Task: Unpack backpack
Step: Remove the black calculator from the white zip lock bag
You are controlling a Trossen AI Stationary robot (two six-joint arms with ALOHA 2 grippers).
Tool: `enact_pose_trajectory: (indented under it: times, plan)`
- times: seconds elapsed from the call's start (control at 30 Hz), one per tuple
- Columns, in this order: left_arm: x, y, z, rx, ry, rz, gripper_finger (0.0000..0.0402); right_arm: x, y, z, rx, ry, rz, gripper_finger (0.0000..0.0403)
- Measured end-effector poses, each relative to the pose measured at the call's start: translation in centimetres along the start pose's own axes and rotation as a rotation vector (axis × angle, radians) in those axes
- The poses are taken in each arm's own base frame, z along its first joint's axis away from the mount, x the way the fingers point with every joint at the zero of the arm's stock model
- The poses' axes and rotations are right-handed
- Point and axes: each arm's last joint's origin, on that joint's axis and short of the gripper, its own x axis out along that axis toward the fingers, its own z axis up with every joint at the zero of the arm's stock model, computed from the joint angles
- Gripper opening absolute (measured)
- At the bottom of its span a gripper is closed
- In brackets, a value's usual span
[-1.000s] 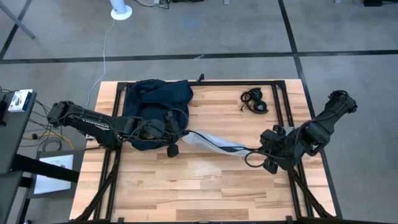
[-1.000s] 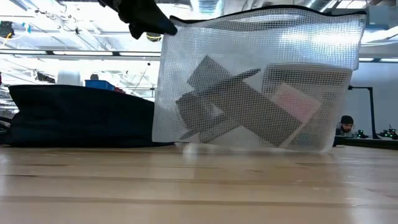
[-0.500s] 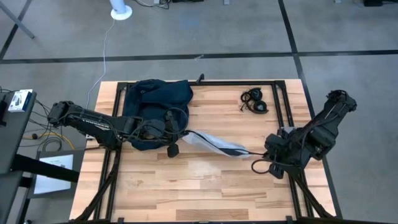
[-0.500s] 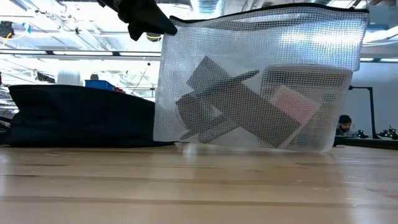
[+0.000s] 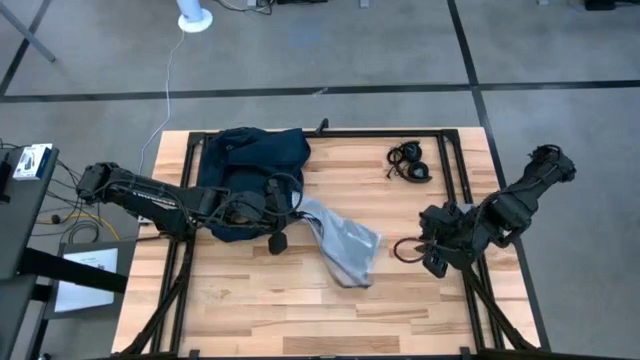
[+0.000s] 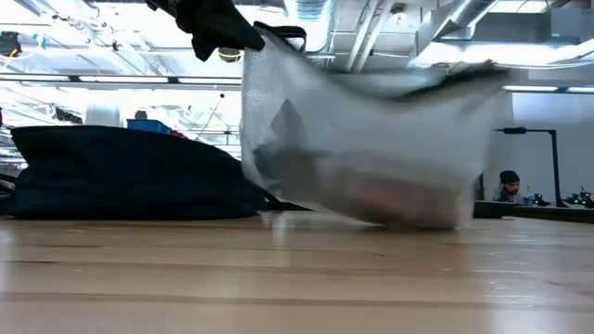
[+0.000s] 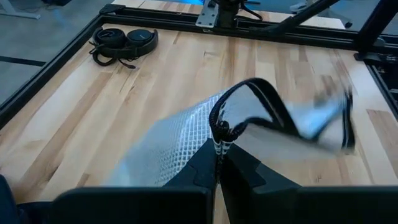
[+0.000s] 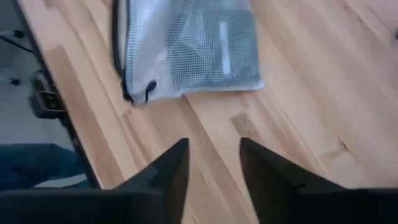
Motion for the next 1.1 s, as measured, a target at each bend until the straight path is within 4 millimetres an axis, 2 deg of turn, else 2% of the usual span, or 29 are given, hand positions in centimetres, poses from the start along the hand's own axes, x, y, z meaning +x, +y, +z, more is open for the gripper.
enact_pose_trajectory:
  times: [0.13,0.3,0.47,0.63,0.77,0.97,1.1]
  plan:
    - [0.0,0.0,0.2,-0.007,-0.017,-0.003,0.0000,2.4,1.6,2.4,-0.077,-0.124,0.080,0.0207]
    - [0.0,-0.1,0.8,-0.056,-0.081,-0.016,0.0000,6.9,3.5,5.0,-0.172,-0.257,0.061,0.0227]
    - [0.0,-0.2,0.8,-0.111,-0.083,-0.019,0.0000,12.6,3.7,6.1,-0.181,-0.177,-0.060,0.0224]
    - [0.0,-0.1,0.7,-0.148,-0.072,-0.018,0.0000,15.9,4.3,6.6,-0.170,-0.154,-0.063,0.0222]
    - [0.0,-0.1,0.5,-0.143,-0.048,-0.012,0.0000,16.4,4.7,6.9,-0.171,-0.139,0.003,0.0228]
    - [0.0,-0.1,0.3,-0.138,-0.035,-0.008,0.0000,14.8,5.2,7.3,-0.119,-0.205,0.085,0.0244]
    - [0.0,0.0,0.4,-0.139,-0.039,0.003,0.0000,14.8,5.4,7.3,-0.101,-0.212,0.097,0.0258]
